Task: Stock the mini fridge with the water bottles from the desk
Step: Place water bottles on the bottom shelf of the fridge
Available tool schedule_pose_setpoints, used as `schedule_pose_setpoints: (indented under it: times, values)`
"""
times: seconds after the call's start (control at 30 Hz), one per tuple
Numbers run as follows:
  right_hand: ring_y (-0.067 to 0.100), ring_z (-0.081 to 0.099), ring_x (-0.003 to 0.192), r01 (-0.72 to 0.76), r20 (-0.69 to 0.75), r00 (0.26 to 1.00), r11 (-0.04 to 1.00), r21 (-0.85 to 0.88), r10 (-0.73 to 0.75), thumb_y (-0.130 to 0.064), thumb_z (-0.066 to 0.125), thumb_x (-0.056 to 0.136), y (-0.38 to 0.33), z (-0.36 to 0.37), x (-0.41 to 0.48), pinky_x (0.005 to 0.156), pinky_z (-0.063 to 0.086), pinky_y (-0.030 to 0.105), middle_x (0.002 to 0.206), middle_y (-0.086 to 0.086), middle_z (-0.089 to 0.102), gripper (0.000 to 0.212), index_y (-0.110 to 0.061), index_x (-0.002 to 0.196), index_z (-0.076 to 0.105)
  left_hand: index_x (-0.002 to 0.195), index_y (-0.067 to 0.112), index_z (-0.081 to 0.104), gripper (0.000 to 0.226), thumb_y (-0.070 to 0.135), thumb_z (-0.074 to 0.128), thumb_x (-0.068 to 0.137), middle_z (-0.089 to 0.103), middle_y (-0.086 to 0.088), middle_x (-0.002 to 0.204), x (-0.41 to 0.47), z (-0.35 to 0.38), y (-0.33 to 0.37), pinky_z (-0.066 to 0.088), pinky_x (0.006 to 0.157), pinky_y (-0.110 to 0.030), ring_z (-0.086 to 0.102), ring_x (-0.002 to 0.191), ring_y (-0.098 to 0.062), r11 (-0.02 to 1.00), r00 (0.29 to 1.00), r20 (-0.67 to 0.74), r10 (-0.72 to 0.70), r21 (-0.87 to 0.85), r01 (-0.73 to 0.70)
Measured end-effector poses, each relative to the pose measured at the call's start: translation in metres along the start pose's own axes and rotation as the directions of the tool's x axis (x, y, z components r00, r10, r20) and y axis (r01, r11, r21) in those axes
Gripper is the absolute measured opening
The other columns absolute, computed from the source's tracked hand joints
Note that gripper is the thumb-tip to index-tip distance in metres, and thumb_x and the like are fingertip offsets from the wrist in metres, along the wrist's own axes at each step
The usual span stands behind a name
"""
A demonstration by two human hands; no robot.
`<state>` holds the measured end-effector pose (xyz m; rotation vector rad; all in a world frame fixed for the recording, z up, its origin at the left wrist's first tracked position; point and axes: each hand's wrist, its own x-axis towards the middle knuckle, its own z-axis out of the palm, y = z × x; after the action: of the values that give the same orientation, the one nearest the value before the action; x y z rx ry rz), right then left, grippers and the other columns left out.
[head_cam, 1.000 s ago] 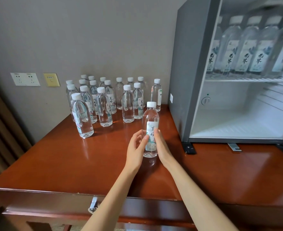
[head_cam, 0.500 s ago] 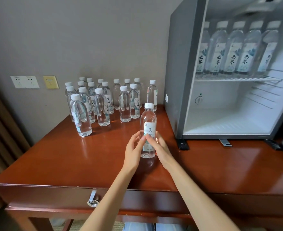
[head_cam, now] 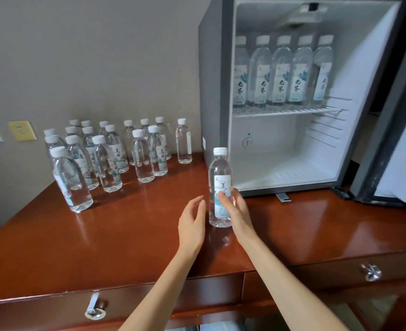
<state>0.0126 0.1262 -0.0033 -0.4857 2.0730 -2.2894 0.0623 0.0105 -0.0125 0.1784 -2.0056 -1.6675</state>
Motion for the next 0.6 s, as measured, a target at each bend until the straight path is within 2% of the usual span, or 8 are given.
schedule_pose_setpoints:
  times: [0.07,0.13,0.2,0.27,0.33,0.43,0.53,0.6]
  values:
    - [0.010,0.063,0.101,-0.012,-0.041,0.999,0.999,0.040,0.014,-0.041,0.064,0.090,-0.002,-0.019,0.001,0.084,0.048,0.025,0.111,-0.004,0.065,0.042,-0.018,0.124,0.052,0.116,0.026,0.062,0.022,0.027,0.052,0.097,0.067,0.012,0.112,-0.001,0.017,0.000,0.046,0.090,-0.024,0.061,0.104,-0.006,0.993,0.998,-0.056,-0.010,0.117,0.017]
    - [0.009,0.068,0.090,-0.010,-0.088,0.996,0.992,0.129,0.021,-0.032,0.067,0.087,-0.005,-0.037,0.003,0.072,0.052,0.021,0.100,-0.004,0.069,0.035,-0.016,0.117,0.057,0.119,0.025,0.061,0.025,0.023,0.056,0.094,0.066,0.012,0.108,-0.001,0.034,0.003,0.047,0.089,-0.025,0.061,0.099,-0.005,0.983,0.999,-0.024,0.021,0.182,-0.017]
    - [0.011,0.071,0.086,-0.004,-0.124,0.992,0.985,0.172,0.026,-0.023,0.065,0.090,-0.006,-0.053,0.005,0.065,0.053,0.018,0.095,-0.001,0.072,0.026,-0.015,0.114,0.060,0.127,0.023,0.055,0.036,0.021,0.059,0.092,0.062,0.009,0.114,0.001,0.050,0.005,0.047,0.090,-0.025,0.058,0.101,-0.007,0.963,0.997,0.027,0.076,0.259,-0.080]
    - [0.013,0.071,0.089,-0.011,-0.136,0.990,0.984,0.177,0.035,-0.023,0.064,0.091,-0.007,-0.067,0.007,0.066,0.053,0.018,0.098,0.000,0.073,0.024,-0.017,0.114,0.061,0.135,0.022,0.047,0.047,0.020,0.061,0.091,0.055,0.007,0.122,0.005,0.063,0.006,0.046,0.090,-0.026,0.056,0.106,-0.011,0.939,0.993,0.007,0.115,0.325,-0.111]
    - [0.014,0.071,0.091,-0.017,-0.152,0.987,0.983,0.183,0.045,-0.025,0.065,0.090,-0.006,-0.078,0.010,0.067,0.053,0.018,0.100,0.001,0.073,0.024,-0.018,0.113,0.061,0.140,0.020,0.041,0.056,0.018,0.065,0.089,0.048,0.002,0.131,0.012,0.072,0.006,0.046,0.096,-0.030,0.052,0.116,-0.016,0.938,0.993,-0.063,0.100,0.339,-0.073]
    - [0.011,0.071,0.089,-0.012,-0.172,0.984,0.984,0.176,0.043,-0.025,0.065,0.091,-0.004,-0.087,0.016,0.066,0.052,0.017,0.095,-0.004,0.073,0.021,-0.020,0.111,0.060,0.147,0.017,0.030,0.074,0.018,0.071,0.085,0.037,-0.006,0.143,0.024,0.081,0.003,0.039,0.100,-0.027,0.042,0.129,-0.021,0.943,0.992,-0.122,0.031,0.334,0.011]
    - [0.010,0.072,0.085,0.003,-0.156,0.988,0.989,0.148,0.020,-0.023,0.066,0.090,0.000,-0.089,0.021,0.065,0.053,0.016,0.090,-0.006,0.074,0.022,-0.018,0.110,0.058,0.152,0.018,0.020,0.086,0.027,0.072,0.085,0.031,-0.005,0.150,0.036,0.089,0.000,0.039,0.106,-0.031,0.040,0.134,-0.021,0.955,0.997,-0.076,-0.003,0.295,0.025]
    - [0.010,0.072,0.084,0.010,-0.134,0.991,0.993,0.115,0.005,-0.021,0.067,0.089,0.003,-0.087,0.023,0.065,0.053,0.017,0.089,-0.007,0.074,0.024,-0.018,0.111,0.058,0.152,0.020,0.022,0.081,0.032,0.069,0.087,0.035,-0.003,0.150,0.043,0.093,-0.002,0.041,0.106,-0.036,0.044,0.132,-0.019,0.966,0.999,-0.048,-0.012,0.258,0.024]
